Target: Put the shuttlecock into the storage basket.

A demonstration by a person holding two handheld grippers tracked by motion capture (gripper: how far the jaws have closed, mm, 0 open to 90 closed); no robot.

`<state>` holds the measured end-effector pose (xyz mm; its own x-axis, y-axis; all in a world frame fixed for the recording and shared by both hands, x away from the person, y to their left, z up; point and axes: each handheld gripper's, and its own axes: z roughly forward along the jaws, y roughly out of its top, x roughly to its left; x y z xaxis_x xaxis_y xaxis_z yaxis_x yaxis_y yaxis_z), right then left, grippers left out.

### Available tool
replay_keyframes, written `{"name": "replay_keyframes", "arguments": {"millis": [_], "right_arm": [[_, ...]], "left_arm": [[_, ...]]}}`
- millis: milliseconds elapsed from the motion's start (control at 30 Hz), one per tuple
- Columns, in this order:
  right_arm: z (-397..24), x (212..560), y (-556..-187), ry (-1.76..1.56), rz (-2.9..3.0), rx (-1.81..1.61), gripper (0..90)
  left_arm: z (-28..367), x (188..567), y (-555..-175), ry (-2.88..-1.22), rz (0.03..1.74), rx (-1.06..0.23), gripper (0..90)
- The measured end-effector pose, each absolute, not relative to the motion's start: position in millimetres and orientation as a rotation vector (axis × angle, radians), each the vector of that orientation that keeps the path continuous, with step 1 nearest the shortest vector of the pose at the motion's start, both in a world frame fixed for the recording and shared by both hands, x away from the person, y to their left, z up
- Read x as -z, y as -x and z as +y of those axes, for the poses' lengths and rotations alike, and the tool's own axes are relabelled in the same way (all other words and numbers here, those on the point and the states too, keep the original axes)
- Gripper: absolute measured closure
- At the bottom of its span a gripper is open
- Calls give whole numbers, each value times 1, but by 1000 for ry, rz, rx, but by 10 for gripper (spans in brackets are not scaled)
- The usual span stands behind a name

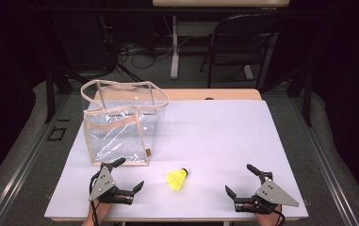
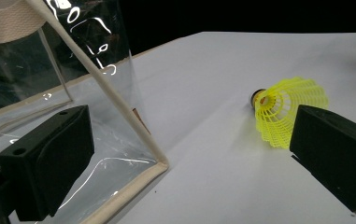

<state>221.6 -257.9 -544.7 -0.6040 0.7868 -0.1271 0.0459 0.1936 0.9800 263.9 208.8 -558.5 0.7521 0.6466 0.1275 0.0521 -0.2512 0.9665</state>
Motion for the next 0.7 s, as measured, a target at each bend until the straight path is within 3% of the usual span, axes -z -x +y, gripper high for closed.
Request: {"name": "replay_keyframes", "arguments": {"millis": [700], "right_arm": [[-259,545,-222,-781,1838,-1467,5]], "left_arm": [[183,556,-275,-1814,487,-574,0]]}}
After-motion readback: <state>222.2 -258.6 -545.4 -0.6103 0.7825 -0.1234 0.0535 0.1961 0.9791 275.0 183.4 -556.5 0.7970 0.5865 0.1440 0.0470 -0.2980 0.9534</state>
